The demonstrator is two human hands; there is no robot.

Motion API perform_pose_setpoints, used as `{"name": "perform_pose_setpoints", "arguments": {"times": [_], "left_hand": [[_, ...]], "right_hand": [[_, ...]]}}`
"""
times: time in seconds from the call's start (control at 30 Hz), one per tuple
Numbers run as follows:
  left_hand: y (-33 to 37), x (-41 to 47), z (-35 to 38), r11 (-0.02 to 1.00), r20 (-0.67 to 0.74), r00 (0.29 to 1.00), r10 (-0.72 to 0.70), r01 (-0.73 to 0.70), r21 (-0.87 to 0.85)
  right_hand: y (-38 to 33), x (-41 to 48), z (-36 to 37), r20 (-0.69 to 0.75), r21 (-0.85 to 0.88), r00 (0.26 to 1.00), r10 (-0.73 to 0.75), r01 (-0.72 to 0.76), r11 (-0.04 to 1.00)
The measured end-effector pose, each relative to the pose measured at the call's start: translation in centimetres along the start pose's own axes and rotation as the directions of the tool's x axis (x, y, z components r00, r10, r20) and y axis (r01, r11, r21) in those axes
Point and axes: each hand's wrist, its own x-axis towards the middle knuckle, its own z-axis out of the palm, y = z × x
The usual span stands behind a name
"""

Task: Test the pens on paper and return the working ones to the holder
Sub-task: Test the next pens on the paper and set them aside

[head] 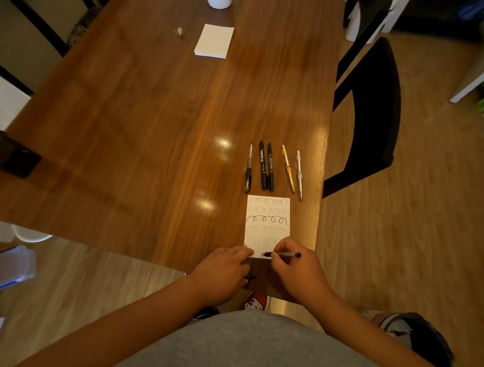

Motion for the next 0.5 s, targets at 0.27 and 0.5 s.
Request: {"name": "perform_pose_setpoints", "arguments": {"times": [0.27,0.5], "left_hand": [[0.13,0.4,0.18,1.0,0.028,1.0,-0.011,0.01,0.022],[0.51,0.82,0.51,0.996,0.058,0.998,-0.021,0.016,0.082]], "right_hand": [[-0.21,0.39,0.27,0.008,-0.002,0.999,-0.032,0.032,0.999],[0.45,0.78,-0.13,-0.04,-0.008,0.999,-0.012,0.012,1.0]]}}
